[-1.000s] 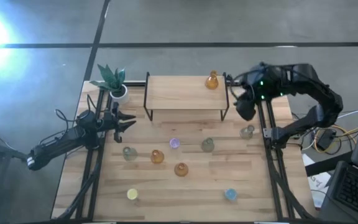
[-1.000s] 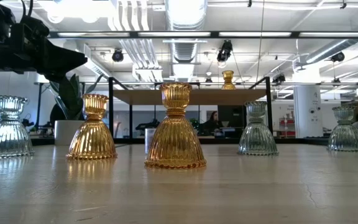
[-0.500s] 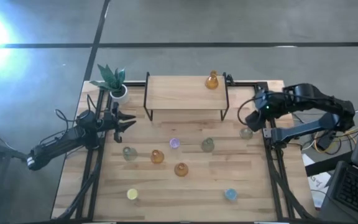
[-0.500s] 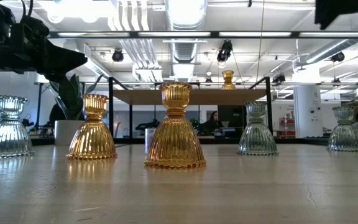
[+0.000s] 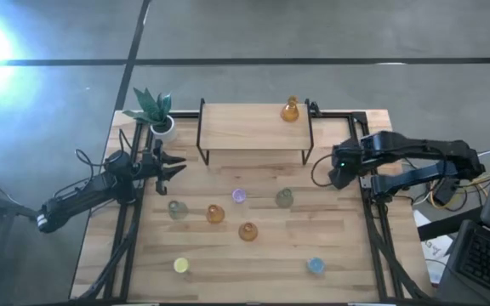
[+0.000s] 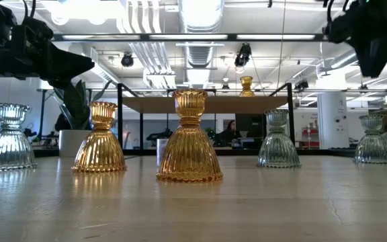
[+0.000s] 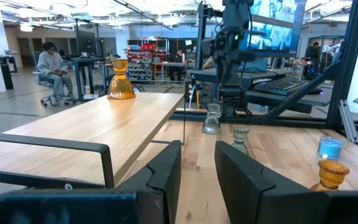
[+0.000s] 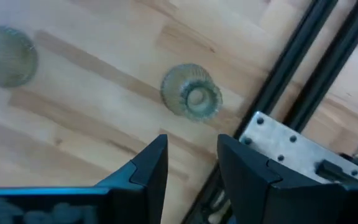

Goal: Pick & Place candle stick holders
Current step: Put the top green glass candle holder on the shelf

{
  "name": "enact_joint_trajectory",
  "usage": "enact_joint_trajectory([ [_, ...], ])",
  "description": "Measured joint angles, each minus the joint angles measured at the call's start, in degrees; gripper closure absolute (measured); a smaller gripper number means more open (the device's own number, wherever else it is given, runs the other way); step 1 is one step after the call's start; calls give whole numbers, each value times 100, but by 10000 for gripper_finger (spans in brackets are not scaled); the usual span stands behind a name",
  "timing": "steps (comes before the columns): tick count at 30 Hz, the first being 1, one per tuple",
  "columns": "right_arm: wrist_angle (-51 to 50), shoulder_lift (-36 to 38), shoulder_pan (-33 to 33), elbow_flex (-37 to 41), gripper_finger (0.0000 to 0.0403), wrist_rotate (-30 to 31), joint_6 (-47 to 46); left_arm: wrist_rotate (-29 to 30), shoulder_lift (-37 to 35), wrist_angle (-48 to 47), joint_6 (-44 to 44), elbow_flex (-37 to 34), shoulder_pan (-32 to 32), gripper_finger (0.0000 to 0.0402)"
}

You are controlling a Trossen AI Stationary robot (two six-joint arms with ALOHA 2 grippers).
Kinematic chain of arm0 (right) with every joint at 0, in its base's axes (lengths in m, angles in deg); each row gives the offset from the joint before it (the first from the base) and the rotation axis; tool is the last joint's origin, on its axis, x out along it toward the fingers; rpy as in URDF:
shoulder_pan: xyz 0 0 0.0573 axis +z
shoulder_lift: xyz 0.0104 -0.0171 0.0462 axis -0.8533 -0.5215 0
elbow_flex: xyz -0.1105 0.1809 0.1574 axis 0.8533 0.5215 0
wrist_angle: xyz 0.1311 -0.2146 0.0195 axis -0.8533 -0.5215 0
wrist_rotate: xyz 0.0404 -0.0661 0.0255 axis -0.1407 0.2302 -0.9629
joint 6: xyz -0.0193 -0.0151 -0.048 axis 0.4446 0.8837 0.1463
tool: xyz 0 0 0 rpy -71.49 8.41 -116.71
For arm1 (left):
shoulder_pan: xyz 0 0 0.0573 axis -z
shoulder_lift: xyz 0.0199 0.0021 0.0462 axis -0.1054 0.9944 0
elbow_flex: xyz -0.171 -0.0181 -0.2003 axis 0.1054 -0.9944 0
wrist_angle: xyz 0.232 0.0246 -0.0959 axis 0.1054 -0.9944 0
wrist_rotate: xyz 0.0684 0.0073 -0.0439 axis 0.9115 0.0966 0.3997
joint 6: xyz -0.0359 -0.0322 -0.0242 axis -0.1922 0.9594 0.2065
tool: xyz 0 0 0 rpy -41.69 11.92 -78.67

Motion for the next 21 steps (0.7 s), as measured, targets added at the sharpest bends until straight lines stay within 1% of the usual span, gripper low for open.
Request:
enact_joint_trajectory([
  [5, 724, -101, 0, 454, 248, 35, 172, 1, 0, 0, 0, 0, -2, 298],
  [8, 996, -119, -6, 702, 244, 120, 194, -1, 0, 0, 0, 0, -2, 298],
  [21, 1448, -145, -2, 1387, 243, 116, 13, 1, 0, 0, 0, 0, -2, 298],
])
